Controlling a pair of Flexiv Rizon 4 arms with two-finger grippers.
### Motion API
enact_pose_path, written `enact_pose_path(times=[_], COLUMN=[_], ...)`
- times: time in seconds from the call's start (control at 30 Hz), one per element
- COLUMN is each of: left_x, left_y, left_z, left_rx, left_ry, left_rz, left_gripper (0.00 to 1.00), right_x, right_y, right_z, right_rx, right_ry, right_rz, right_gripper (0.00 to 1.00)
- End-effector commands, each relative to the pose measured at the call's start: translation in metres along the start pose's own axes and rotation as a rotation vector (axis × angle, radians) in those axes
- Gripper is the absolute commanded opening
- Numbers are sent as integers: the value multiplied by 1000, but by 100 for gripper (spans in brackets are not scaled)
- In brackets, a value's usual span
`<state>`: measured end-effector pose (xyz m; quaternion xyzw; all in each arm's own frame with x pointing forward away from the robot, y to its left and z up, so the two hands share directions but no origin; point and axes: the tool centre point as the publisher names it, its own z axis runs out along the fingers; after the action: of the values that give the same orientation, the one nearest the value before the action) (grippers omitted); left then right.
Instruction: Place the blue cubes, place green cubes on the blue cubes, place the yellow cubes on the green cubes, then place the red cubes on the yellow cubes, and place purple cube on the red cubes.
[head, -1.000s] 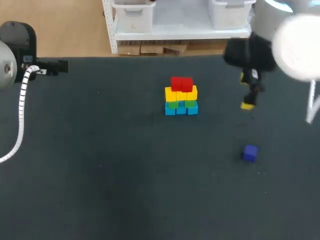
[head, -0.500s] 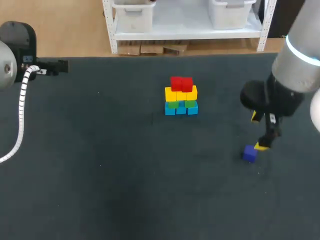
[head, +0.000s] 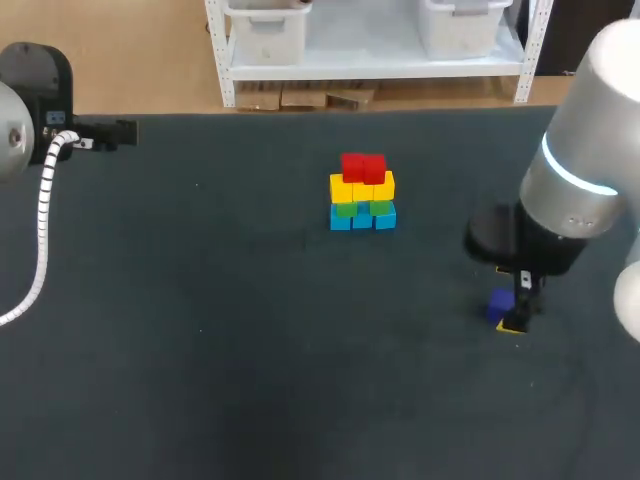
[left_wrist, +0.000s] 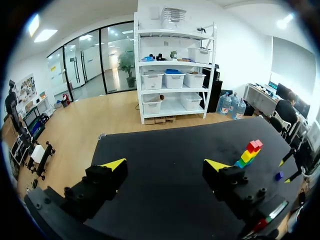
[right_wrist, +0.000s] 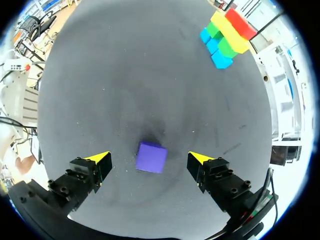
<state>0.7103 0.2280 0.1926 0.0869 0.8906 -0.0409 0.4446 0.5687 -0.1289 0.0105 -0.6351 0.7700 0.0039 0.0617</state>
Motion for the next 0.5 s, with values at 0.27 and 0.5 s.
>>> enact_pose_path(times=[0.27, 0.5], left_x=[0, 0], left_y=[0, 0], left_z=[0, 0], left_rx=[1, 1], left_ry=[-1, -1], left_rz=[0, 0], left_gripper=[100, 100], right_x=[-2, 0], right_y=[-12, -13], right_z=[14, 17], right_rx=[10, -10], right_ry=[13, 17], right_rz=[35, 41], right_gripper=[100, 0])
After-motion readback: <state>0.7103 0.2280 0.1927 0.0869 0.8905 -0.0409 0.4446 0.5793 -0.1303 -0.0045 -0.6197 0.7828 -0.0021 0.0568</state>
